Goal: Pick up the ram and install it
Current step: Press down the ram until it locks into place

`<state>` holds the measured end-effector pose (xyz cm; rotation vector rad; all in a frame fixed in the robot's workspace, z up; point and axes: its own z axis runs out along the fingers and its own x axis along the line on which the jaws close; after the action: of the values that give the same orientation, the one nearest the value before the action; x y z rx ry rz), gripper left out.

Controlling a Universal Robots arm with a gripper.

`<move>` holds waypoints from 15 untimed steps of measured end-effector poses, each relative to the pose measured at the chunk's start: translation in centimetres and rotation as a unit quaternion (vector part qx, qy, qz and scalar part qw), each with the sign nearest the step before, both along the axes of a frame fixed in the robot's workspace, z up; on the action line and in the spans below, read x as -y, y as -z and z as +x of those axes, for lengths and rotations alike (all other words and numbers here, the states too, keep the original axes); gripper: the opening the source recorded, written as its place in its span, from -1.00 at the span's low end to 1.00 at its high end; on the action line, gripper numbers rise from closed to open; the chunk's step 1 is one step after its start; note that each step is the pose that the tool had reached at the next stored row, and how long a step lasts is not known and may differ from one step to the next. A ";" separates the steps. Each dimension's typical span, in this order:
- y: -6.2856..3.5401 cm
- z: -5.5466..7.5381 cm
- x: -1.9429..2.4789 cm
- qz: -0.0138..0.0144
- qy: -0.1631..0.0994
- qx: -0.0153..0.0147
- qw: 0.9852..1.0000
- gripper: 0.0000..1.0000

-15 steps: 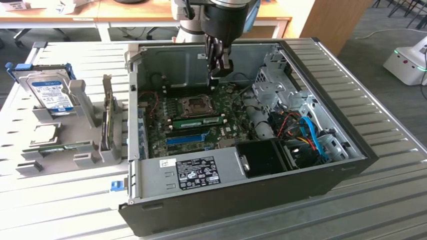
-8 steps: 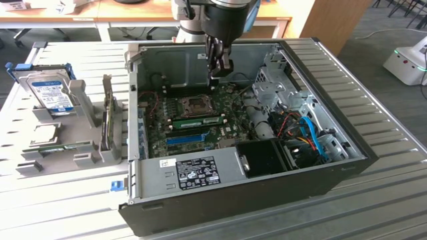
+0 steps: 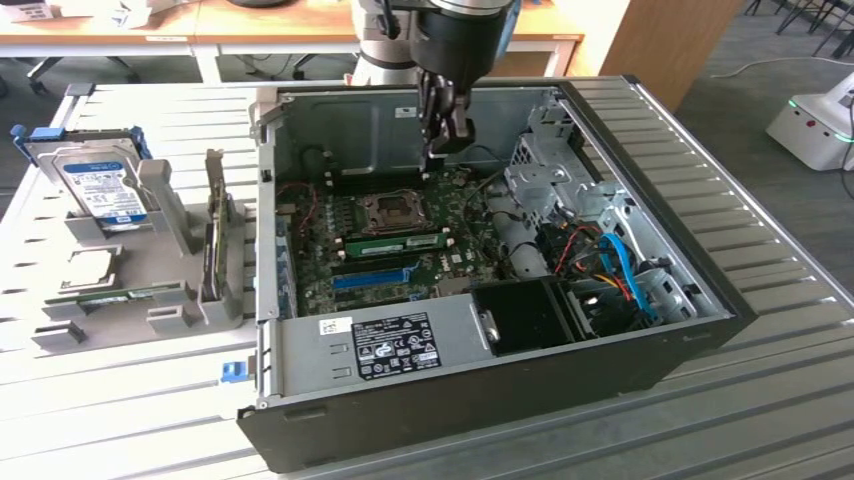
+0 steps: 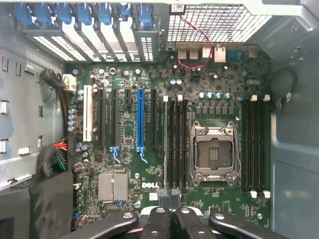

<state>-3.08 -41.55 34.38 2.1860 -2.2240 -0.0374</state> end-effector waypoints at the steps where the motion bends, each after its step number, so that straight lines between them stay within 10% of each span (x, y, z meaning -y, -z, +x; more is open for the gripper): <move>1: 0.00 0.1 0.00 0.000 0.000 0.000 1.000 -0.79; 15: 0.00 1.4 0.00 0.000 0.000 0.000 1.000 -0.79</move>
<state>-1.68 -41.55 34.38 2.1861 -2.2240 -0.0374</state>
